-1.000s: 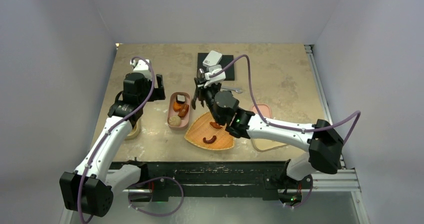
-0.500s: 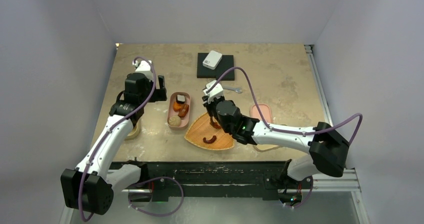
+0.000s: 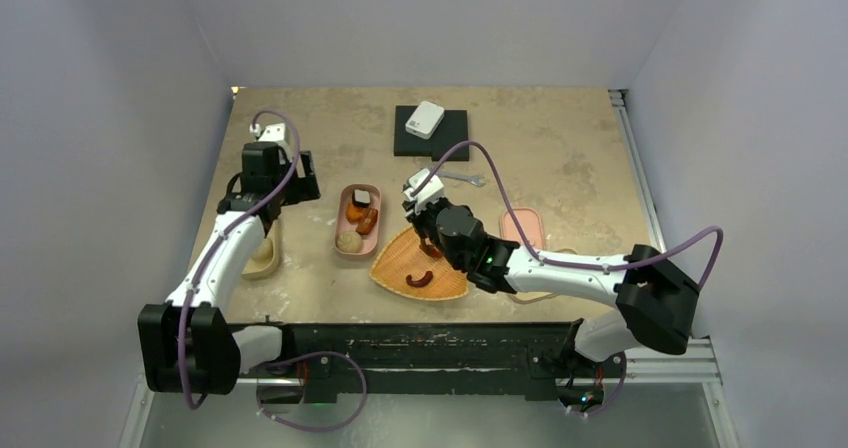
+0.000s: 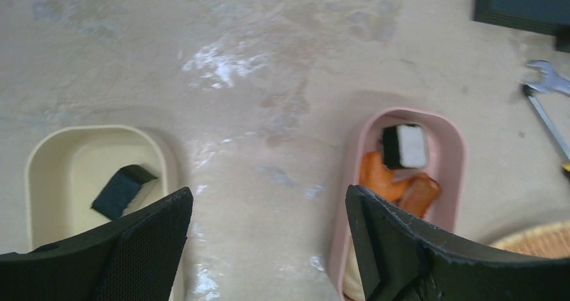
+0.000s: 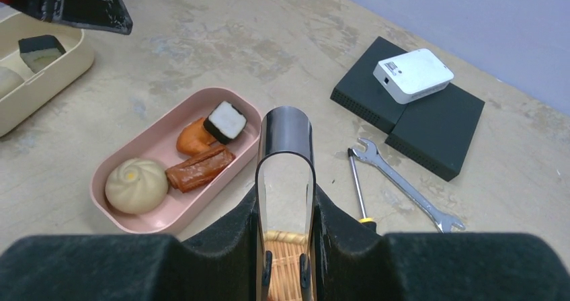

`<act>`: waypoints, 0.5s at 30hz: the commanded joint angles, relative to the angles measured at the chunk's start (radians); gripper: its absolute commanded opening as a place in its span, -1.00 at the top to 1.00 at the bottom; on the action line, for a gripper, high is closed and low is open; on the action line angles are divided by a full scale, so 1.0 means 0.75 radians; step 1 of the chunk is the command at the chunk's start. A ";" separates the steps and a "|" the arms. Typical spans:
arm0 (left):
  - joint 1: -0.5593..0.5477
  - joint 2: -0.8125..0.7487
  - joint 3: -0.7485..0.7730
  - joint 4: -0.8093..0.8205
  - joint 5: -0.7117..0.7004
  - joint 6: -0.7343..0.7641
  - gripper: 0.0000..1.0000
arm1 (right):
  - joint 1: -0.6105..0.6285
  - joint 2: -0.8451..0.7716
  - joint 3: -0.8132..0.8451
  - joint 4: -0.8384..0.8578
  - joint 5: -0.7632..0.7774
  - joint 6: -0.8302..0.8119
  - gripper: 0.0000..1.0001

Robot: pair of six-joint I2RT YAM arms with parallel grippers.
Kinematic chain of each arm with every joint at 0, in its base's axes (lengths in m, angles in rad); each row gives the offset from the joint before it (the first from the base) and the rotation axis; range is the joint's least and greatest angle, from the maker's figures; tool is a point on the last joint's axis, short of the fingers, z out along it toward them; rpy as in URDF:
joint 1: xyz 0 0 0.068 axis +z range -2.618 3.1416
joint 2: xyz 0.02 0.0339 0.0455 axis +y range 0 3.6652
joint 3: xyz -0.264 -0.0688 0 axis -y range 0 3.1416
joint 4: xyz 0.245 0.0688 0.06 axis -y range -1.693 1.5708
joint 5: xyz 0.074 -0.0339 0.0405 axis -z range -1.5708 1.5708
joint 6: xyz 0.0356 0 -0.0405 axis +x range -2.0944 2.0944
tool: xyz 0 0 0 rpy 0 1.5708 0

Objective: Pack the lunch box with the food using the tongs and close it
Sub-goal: Pick up the fake food from the plate.

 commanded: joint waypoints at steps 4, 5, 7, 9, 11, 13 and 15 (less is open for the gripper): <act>0.151 0.164 0.053 -0.062 -0.092 -0.055 -0.65 | 0.026 -0.019 -0.023 0.104 -0.020 -0.032 0.43; 0.151 0.202 0.056 -0.080 -0.122 -0.052 -0.64 | 0.029 -0.019 -0.030 0.113 -0.019 -0.034 0.42; 0.151 0.266 0.066 -0.113 -0.163 -0.049 -0.63 | 0.034 -0.020 -0.043 0.125 -0.019 -0.037 0.42; 0.151 0.332 0.079 -0.138 -0.180 -0.047 -0.61 | 0.039 -0.024 -0.060 0.134 -0.019 -0.035 0.42; 0.151 0.391 0.094 -0.165 -0.190 -0.044 -0.59 | 0.039 -0.031 -0.075 0.142 -0.027 -0.035 0.41; 0.151 0.423 0.099 -0.179 -0.209 -0.043 -0.58 | 0.039 -0.041 -0.089 0.153 -0.045 -0.035 0.40; 0.151 0.432 0.096 -0.176 -0.231 -0.045 -0.58 | 0.040 -0.053 -0.098 0.160 -0.062 -0.031 0.39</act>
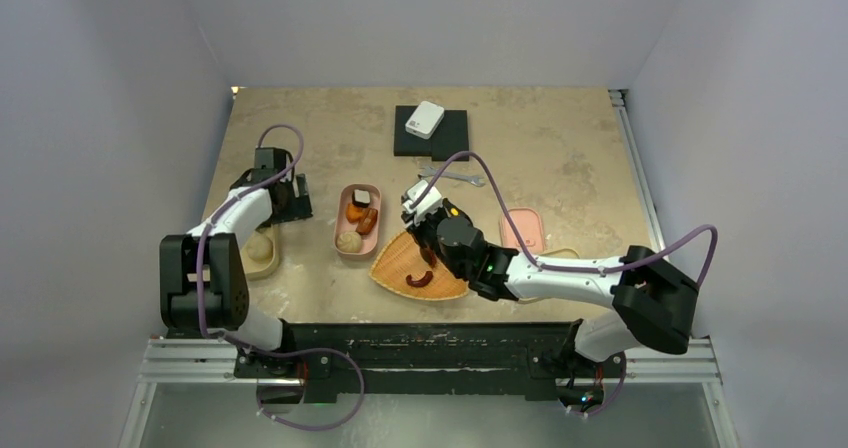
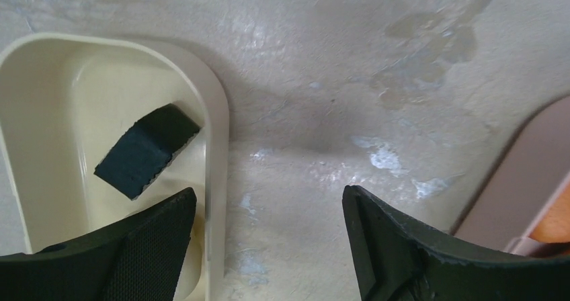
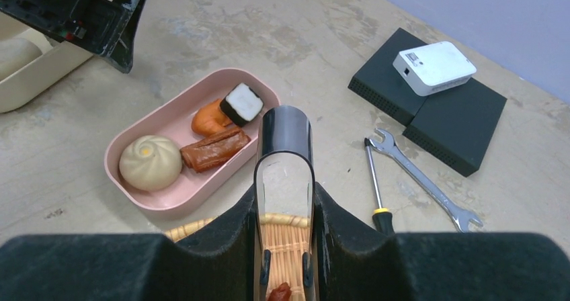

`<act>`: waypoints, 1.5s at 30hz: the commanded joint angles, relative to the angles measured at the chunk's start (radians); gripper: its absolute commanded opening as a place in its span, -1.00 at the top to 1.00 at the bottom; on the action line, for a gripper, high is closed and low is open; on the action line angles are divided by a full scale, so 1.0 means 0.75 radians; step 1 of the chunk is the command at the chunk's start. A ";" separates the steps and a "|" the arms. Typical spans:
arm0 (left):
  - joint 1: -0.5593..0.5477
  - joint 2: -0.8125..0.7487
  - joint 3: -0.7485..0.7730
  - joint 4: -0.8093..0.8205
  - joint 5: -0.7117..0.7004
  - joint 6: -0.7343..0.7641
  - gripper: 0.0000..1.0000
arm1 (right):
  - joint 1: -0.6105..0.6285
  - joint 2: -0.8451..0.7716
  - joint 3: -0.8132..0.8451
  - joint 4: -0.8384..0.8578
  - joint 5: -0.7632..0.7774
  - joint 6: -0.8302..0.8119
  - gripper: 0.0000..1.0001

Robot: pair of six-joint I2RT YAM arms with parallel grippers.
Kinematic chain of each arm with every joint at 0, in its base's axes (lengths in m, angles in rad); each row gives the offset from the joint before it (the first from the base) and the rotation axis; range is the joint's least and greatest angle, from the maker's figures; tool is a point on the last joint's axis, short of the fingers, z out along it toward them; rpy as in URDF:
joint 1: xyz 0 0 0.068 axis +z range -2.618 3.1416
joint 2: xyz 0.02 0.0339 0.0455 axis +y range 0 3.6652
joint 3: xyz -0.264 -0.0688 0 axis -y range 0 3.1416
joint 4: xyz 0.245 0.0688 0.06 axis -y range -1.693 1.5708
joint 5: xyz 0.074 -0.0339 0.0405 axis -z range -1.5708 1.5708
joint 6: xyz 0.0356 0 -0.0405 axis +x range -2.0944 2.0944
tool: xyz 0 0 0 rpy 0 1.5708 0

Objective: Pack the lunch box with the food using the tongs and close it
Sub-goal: Pick up the fake food from the plate.

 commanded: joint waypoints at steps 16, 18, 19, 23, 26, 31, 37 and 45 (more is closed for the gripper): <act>0.005 0.148 0.087 -0.050 0.068 0.003 0.66 | 0.005 -0.049 -0.039 0.109 -0.044 0.039 1.00; 0.005 0.151 0.097 -0.042 0.122 0.004 0.85 | 0.005 -0.066 -0.044 0.107 -0.044 0.050 1.00; 0.003 0.152 0.099 -0.038 0.150 -0.001 0.94 | 0.005 -0.072 -0.047 0.108 -0.044 0.059 1.00; -0.026 0.129 0.095 0.005 0.229 -0.034 1.00 | 0.005 -0.091 -0.061 0.104 -0.024 0.085 1.00; -0.097 0.124 0.105 0.045 0.288 -0.078 1.00 | 0.005 -0.095 -0.074 0.094 -0.002 0.139 1.00; -0.217 0.171 0.160 0.109 0.362 -0.162 1.00 | 0.005 -0.096 -0.080 0.073 0.072 0.192 1.00; -0.273 0.208 0.190 0.187 0.456 -0.229 1.00 | 0.005 -0.126 -0.121 0.076 0.109 0.228 0.63; -0.273 0.223 0.193 0.166 0.444 -0.184 1.00 | 0.005 -0.116 -0.129 0.082 0.125 0.233 0.32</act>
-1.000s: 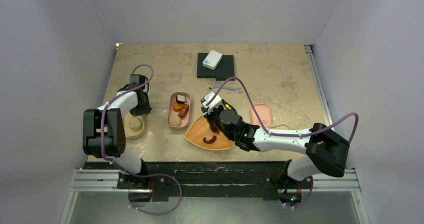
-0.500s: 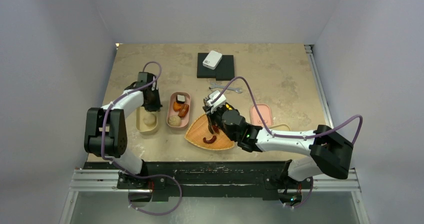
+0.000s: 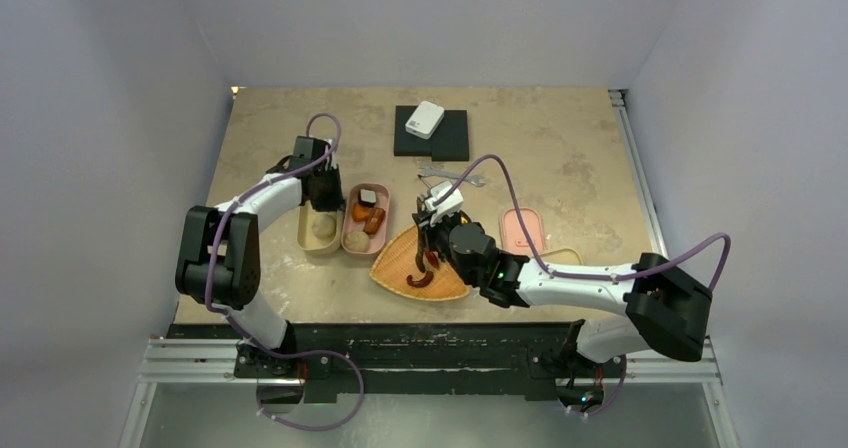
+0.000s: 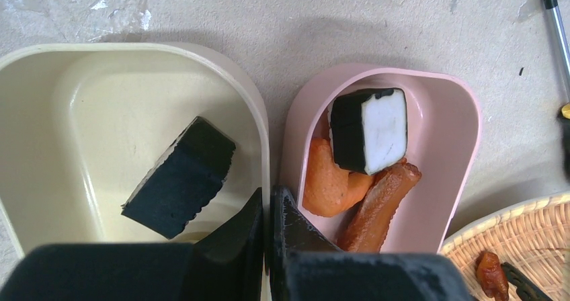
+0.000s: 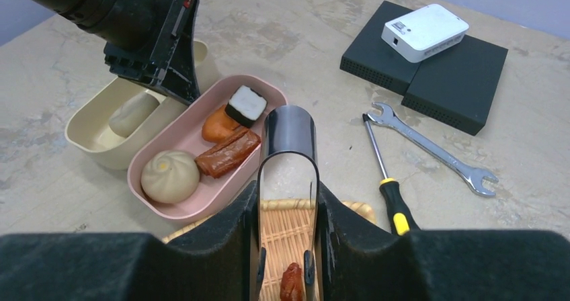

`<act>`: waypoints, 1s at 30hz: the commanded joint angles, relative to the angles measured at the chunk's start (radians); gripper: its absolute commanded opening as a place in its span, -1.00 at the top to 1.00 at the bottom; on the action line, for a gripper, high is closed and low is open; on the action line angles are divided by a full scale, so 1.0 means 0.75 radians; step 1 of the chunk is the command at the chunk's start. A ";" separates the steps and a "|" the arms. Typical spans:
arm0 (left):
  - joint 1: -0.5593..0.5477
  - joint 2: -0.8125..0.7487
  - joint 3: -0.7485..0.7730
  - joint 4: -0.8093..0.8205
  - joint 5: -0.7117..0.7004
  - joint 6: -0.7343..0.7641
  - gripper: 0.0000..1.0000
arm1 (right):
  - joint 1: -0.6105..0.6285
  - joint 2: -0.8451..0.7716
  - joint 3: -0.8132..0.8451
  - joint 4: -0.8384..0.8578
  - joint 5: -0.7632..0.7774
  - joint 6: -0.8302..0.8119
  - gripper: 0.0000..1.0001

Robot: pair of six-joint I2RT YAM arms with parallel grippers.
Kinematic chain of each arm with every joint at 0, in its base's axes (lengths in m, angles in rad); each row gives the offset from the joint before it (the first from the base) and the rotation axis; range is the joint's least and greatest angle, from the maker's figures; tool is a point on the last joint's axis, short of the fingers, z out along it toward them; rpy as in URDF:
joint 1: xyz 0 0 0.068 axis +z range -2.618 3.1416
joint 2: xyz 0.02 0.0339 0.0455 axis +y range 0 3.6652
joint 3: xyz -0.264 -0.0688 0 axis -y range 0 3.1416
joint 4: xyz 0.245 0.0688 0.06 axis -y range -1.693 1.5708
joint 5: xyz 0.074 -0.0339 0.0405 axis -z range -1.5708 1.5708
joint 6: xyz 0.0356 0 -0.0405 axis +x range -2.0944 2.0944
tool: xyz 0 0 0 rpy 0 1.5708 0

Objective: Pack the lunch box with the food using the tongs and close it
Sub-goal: Pick up the fake food from the plate.

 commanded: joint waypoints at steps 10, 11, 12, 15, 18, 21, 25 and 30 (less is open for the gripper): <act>-0.001 -0.002 0.063 0.032 0.025 0.019 0.94 | 0.007 0.006 0.010 0.045 0.057 0.015 0.71; -0.001 -0.006 0.064 0.029 0.019 0.021 0.93 | 0.009 0.010 0.016 0.039 0.097 0.021 1.00; -0.001 -0.011 0.066 0.027 0.011 0.027 0.90 | 0.017 0.009 0.015 0.040 0.135 0.025 1.00; -0.001 -0.044 0.067 0.022 -0.029 0.044 0.75 | 0.043 -0.031 -0.014 0.090 0.211 0.001 1.00; -0.001 -0.082 0.060 0.029 -0.057 0.054 0.47 | 0.046 -0.056 -0.024 0.094 0.242 -0.001 1.00; -0.001 -0.113 0.057 0.037 -0.051 0.066 0.10 | 0.050 -0.085 -0.024 0.086 0.247 0.002 1.00; -0.001 -0.191 0.044 0.053 -0.092 0.089 -0.25 | 0.059 -0.130 0.015 0.054 0.247 -0.007 1.00; 0.055 -0.311 0.012 0.076 -0.123 0.088 -0.40 | 0.090 -0.139 0.078 0.044 0.244 -0.018 1.00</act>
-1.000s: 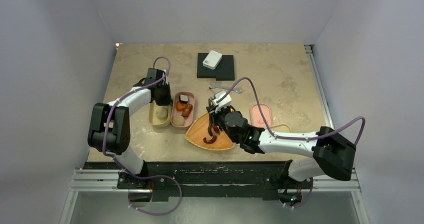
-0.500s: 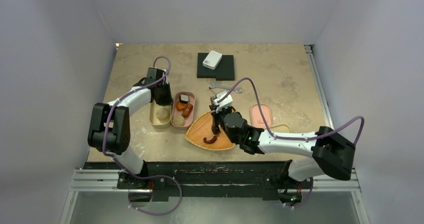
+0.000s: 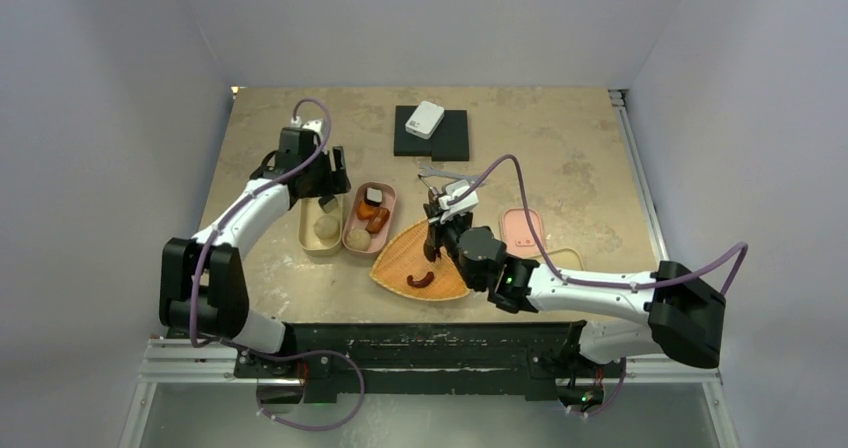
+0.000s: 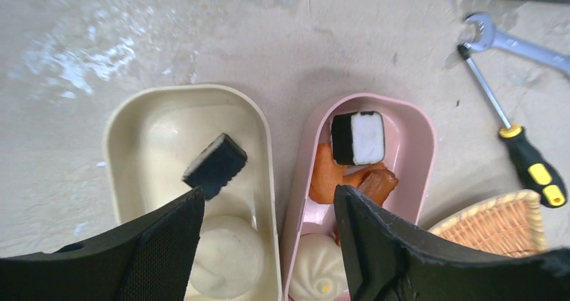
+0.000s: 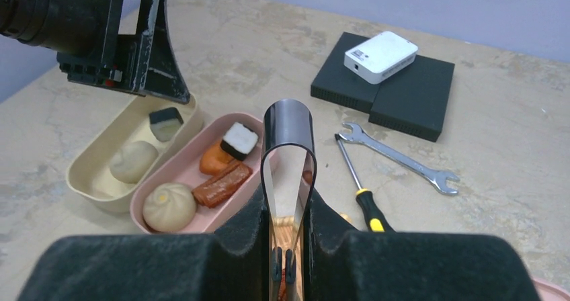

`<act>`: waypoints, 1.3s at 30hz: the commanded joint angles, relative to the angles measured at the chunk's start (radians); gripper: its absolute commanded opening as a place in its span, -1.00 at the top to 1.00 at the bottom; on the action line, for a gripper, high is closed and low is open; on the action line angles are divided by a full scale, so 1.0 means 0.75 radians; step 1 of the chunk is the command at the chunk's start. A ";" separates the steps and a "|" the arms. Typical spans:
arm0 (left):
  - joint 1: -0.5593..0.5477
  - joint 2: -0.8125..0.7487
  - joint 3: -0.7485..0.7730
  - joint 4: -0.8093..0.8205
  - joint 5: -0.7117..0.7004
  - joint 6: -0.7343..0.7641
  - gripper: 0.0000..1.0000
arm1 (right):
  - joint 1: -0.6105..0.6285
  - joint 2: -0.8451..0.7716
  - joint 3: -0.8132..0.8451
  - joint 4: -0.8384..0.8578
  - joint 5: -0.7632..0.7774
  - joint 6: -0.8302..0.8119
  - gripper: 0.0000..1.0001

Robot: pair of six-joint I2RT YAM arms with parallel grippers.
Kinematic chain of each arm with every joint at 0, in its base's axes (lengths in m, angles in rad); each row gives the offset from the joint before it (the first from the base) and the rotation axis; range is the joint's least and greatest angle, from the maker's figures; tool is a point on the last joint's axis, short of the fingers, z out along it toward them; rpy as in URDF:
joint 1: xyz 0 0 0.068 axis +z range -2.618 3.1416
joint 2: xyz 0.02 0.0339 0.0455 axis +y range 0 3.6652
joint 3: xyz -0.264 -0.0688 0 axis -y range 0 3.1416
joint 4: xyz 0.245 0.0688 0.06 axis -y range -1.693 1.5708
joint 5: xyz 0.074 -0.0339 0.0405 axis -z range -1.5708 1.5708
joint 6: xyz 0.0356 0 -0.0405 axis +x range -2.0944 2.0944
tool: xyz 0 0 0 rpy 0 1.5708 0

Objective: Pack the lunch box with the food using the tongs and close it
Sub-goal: Pick up the fake food from the plate, then place the fake food on the plate.

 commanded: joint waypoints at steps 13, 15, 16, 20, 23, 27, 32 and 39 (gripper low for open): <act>0.218 -0.324 -0.033 0.055 -0.200 0.048 -0.43 | 0.134 0.320 0.464 0.215 -0.068 -0.039 1.00; 0.218 -0.343 -0.036 0.055 -0.214 0.050 -0.43 | 0.134 0.402 0.551 0.234 -0.112 -0.044 1.00; 0.218 -0.350 -0.037 0.061 -0.211 0.051 -0.43 | 0.134 0.441 0.583 0.244 -0.125 -0.049 1.00; 0.218 -0.364 -0.041 0.064 -0.195 0.045 -0.44 | 0.134 0.571 0.708 0.277 -0.172 -0.068 1.00; 0.218 -0.365 -0.036 0.068 -0.192 0.042 -0.45 | 0.134 0.667 0.791 0.289 -0.208 -0.078 1.00; 0.268 -0.370 -0.027 0.060 -0.183 0.040 -0.46 | 0.134 0.777 0.892 0.306 -0.235 -0.092 1.00; 0.279 -0.383 -0.045 0.069 -0.158 0.030 -0.46 | 0.134 0.898 1.013 0.327 -0.242 -0.144 1.00; 0.279 -0.393 -0.052 0.071 -0.117 0.024 -0.46 | 0.134 1.037 1.167 0.281 -0.240 -0.184 1.00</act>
